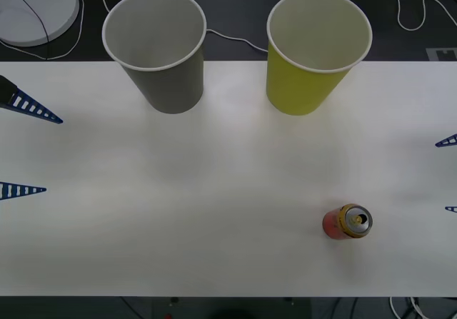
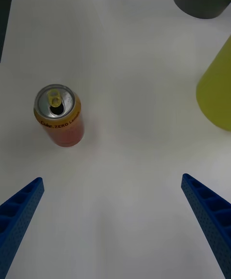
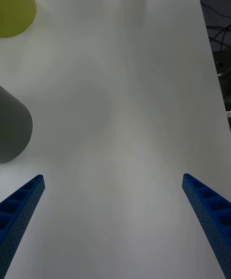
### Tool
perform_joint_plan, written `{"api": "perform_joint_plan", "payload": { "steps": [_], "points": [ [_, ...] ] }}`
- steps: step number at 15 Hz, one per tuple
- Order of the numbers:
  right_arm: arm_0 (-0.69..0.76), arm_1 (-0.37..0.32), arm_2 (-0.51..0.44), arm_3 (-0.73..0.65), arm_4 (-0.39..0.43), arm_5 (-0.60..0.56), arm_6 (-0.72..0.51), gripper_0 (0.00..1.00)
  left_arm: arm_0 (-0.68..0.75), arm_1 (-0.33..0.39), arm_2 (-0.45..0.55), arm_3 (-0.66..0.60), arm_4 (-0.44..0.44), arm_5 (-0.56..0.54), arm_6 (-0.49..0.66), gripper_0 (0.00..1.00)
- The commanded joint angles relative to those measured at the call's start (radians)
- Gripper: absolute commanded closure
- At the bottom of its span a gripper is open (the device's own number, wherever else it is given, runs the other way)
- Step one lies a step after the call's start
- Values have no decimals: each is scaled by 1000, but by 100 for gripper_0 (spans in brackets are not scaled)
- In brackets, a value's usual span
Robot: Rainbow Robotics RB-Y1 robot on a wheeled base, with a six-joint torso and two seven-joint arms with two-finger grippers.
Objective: Put the can into the green bin and the plastic bottle into the gray bin
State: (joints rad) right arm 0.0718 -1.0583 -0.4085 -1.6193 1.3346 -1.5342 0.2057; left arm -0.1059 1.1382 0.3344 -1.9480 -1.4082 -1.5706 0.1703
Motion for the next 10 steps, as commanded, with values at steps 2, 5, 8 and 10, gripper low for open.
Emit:
{"api": "perform_joint_plan", "payload": {
  "steps": [2, 5, 8, 10],
  "points": [
    [-1, 0, 8, 75, -23, -37, 47, 0, 0, 0, 0, 0, 0, 0, 0, 0],
    [-1, 0, 50, 171, -77, -37, 158, 0, 0, 0, 0, 0, 0, 0, 0, 0],
    [-1, 3, 82, 251, -114, -37, 261, 0, 0, 0, 0, 0, 0, 0, 0, 0],
    [-1, 3, 119, 308, -158, -30, 316, 0, 0, 0, 0, 0, 0, 0, 0, 0]
  ]
}}
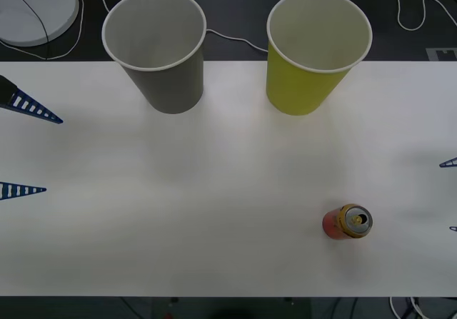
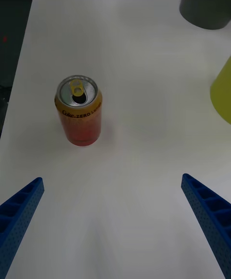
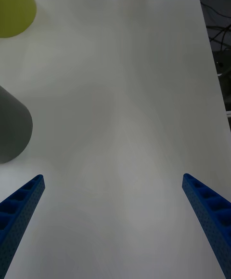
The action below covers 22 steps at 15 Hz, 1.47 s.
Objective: Put the can into the green bin and the plastic bottle into the gray bin
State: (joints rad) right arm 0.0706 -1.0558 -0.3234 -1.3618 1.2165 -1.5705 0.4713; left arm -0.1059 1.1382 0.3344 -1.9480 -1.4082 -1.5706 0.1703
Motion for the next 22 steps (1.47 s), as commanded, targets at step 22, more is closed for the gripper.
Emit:
{"api": "perform_joint_plan", "payload": {
  "steps": [22],
  "points": [
    [-189, 197, 460, 655, -376, 0, 372, 0, 0, 0, 0, 0, 0, 0, 0, 0]
  ]
}}
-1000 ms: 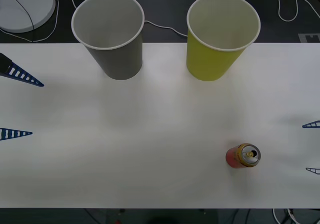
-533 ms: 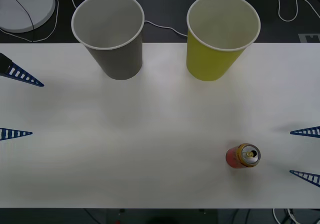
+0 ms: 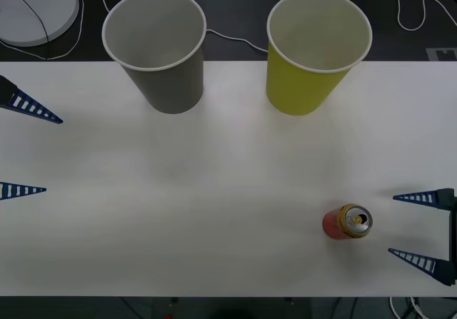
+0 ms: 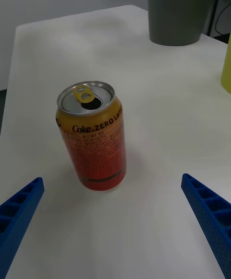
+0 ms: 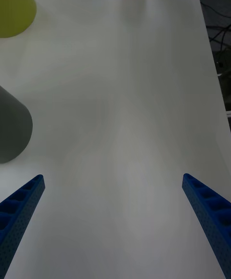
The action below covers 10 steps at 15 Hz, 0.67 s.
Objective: Put the can into the green bin and the plastic bottle into the gray bin
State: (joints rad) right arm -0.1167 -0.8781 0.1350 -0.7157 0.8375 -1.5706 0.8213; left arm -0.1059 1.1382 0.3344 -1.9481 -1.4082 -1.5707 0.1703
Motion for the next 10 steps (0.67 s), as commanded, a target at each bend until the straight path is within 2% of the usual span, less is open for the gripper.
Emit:
{"api": "perform_joint_plan", "payload": {
  "steps": [1, 10],
  "points": [
    [-9, 34, 2, 13, 14, 0, 33, 0, 0, 0, 0, 0, 0, 0, 0, 0],
    [-90, 176, 3, 156, 74, 0, 157, 0, 0, 0, 0, 0, 0, 0, 0, 0]
  ]
}}
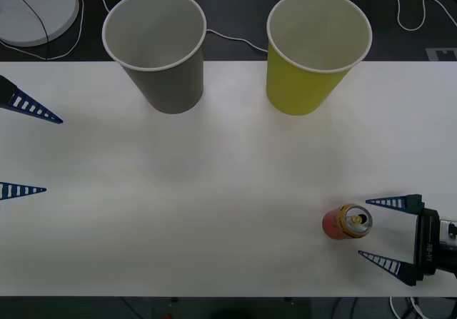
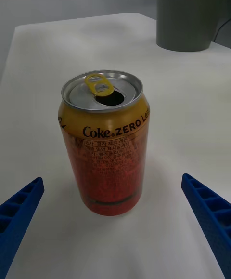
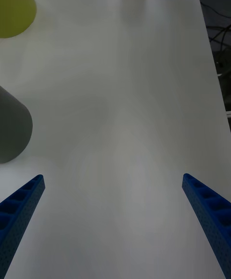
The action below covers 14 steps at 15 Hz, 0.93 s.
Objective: Put the can into the green bin and the plastic bottle into the gray bin
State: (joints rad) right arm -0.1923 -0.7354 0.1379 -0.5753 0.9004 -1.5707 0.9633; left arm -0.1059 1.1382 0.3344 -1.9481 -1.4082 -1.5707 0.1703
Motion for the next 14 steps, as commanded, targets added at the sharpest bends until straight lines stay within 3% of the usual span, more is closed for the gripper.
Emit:
{"api": "perform_joint_plan", "payload": {
  "steps": [1, 7, 12, 13, 14],
  "points": [
    [-18, 47, 0, 17, 15, 0, 20, 0, 0, 0, 0, 0, 0, 0, 0, 0],
    [-35, 120, 0, 15, 22, 0, 31, 0, 0, 0, 0, 0, 0, 0, 0, 0],
    [-39, 139, 2, 17, 22, 0, 37, 0, 0, 0, 0, 0, 0, 0, 0, 0],
    [-39, 139, 2, 17, 22, 0, 38, 65, 0, 0, 0, 0, 0, 0, 0, 0],
    [-41, 137, 2, 17, 22, 0, 37, 99, 0, 0, 0, 0, 0, 0, 0, 0]
  ]
}}
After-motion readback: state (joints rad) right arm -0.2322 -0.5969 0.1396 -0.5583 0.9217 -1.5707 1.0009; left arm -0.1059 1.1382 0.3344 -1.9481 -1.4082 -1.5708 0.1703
